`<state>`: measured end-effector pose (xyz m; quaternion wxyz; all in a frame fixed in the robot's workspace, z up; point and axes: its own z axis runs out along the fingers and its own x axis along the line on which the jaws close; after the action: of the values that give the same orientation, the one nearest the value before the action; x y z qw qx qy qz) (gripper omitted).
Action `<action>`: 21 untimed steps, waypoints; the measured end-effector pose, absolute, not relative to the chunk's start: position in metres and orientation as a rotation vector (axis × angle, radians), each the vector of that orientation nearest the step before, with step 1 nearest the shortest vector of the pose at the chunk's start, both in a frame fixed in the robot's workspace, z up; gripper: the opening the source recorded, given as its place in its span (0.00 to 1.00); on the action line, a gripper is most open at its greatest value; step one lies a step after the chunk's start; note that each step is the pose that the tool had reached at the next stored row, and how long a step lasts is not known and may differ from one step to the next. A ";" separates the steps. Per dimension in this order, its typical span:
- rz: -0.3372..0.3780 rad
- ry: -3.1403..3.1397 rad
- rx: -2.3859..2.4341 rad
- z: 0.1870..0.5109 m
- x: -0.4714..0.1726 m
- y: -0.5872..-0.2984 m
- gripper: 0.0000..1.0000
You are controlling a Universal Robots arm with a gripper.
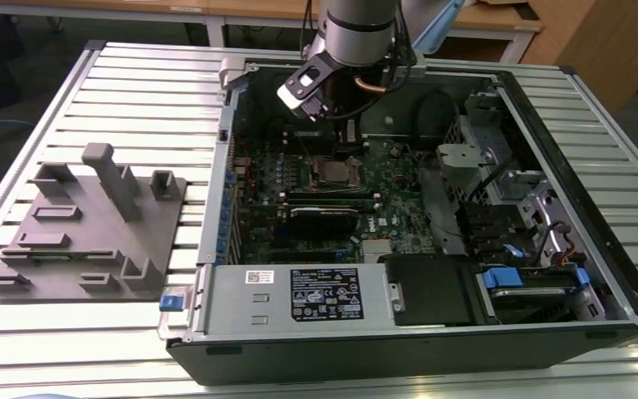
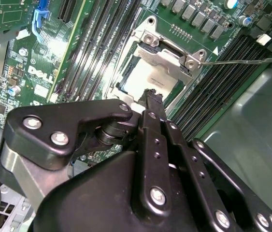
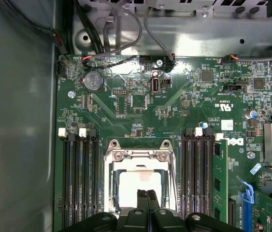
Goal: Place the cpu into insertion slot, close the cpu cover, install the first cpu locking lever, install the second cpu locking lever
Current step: 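Close the cpu cover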
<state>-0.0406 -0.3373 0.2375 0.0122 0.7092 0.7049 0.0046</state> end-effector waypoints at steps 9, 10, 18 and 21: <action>0.014 2.197 2.211 0.235 -0.042 -0.337 0.10; 0.014 2.197 2.211 0.234 -0.042 -0.337 0.10; 0.014 2.197 2.211 0.234 -0.042 -0.337 0.10; 0.016 2.198 2.211 0.234 -0.043 -0.337 0.10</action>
<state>-0.0425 -0.3372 0.2342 0.0118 0.7091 0.7050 0.0052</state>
